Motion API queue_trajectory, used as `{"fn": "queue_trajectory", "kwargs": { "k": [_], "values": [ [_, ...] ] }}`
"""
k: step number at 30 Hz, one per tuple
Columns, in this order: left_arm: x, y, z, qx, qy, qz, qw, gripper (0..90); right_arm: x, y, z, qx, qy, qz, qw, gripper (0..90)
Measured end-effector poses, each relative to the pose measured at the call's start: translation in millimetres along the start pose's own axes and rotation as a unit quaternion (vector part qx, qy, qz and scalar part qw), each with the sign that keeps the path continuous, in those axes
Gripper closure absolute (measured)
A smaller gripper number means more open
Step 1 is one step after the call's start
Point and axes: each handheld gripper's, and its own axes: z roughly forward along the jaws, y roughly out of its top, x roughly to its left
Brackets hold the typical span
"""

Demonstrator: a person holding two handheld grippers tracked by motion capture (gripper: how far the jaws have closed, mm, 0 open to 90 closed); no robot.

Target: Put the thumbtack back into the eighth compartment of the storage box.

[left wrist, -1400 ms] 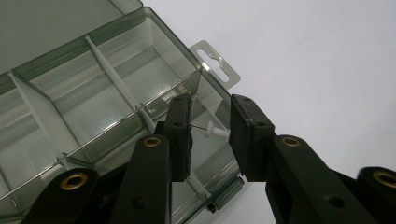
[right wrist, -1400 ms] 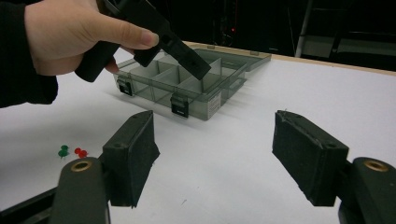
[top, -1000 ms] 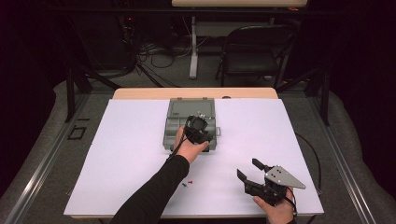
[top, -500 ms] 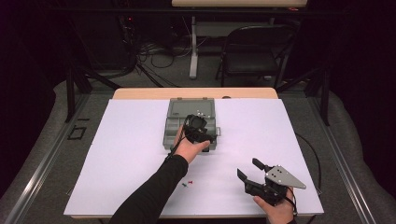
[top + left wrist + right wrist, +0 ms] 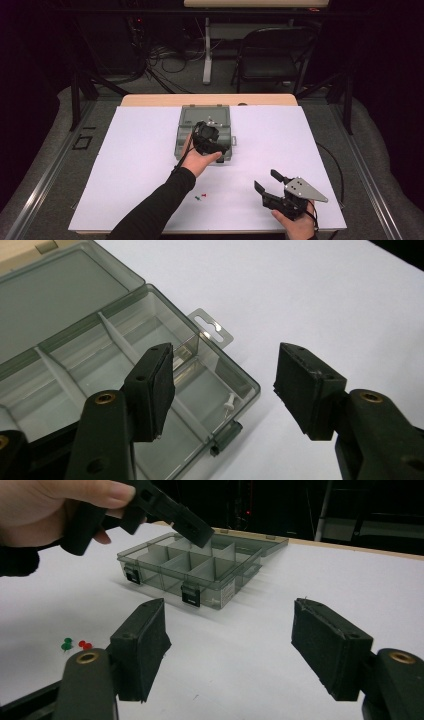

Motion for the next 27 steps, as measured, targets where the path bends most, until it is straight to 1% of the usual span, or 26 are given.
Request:
{"fn": "queue_trajectory", "kwargs": {
  "k": [3,7,10,12,13,14,15,17,18,20,21,22,27],
  "values": [
    [-0.6,-3.9,-12.2,-0.01,0.004,0.008,0.9999,40.2,0.1,0.0,-0.2,0.0,-0.002,0.0,1.0,29.4],
    [-0.1,-11.1,-29.7,-0.018,0.003,0.015,0.9997,40.2,-0.1,0.0,-0.2,-0.001,-0.003,0.0,1.0,29.5],
    [-0.1,-18.3,-41.2,-0.026,-0.004,0.012,0.9996,40.2,0.0,-0.1,0.0,0.0,-0.003,0.001,1.0,29.5],
    [-0.5,-23.6,-49.2,-0.03,-0.012,0.017,0.9993,40.2,0.1,0.0,-0.1,0.0,-0.004,0.0,1.0,29.4],
    [-1.0,-26.8,-52.7,-0.035,-0.015,0.017,0.9991,40.2,-0.1,0.1,-0.1,-0.001,-0.003,-0.001,1.0,29.4],
    [-1.1,-29.7,-56.8,-0.035,-0.018,0.017,0.9991,40.3,-0.1,0.2,-0.3,-0.002,-0.005,-0.001,1.0,29.5],
    [-1.5,-33.1,-59.7,-0.04,-0.021,0.016,0.9989,40.3,-0.2,0.2,-0.5,-0.003,-0.005,0.0,1.0,29.5],
    [-1.8,-39.0,-65.3,-0.042,-0.025,0.017,0.9986,40.3,-0.4,0.2,-0.8,-0.003,-0.006,-0.002,1.0,29.4],
    [-2.7,-42.0,-67.2,-0.046,-0.028,0.014,0.9985,40.3,-0.3,0.2,-0.9,-0.003,-0.006,-0.002,1.0,29.5],
    [-4.5,-47.2,-71.1,-0.048,-0.031,0.015,0.9983,40.3,0.1,0.2,-0.7,-0.002,-0.006,-0.001,1.0,29.4],
    [-5.8,-49.7,-72.9,-0.05,-0.031,0.016,0.9981,40.3,0.4,0.2,-0.8,-0.002,-0.006,-0.001,1.0,29.4],
    [-6.9,-52.7,-75.1,-0.051,-0.03,0.022,0.998,40.3,0.7,0.3,-1.0,-0.001,-0.007,-0.002,1.0,29.4],
    [-10.9,-64.5,-80.9,-0.057,-0.033,0.021,0.9976,40.3,0.1,0.0,-0.9,-0.002,-0.007,-0.001,1.0,29.4]
  ]
}}
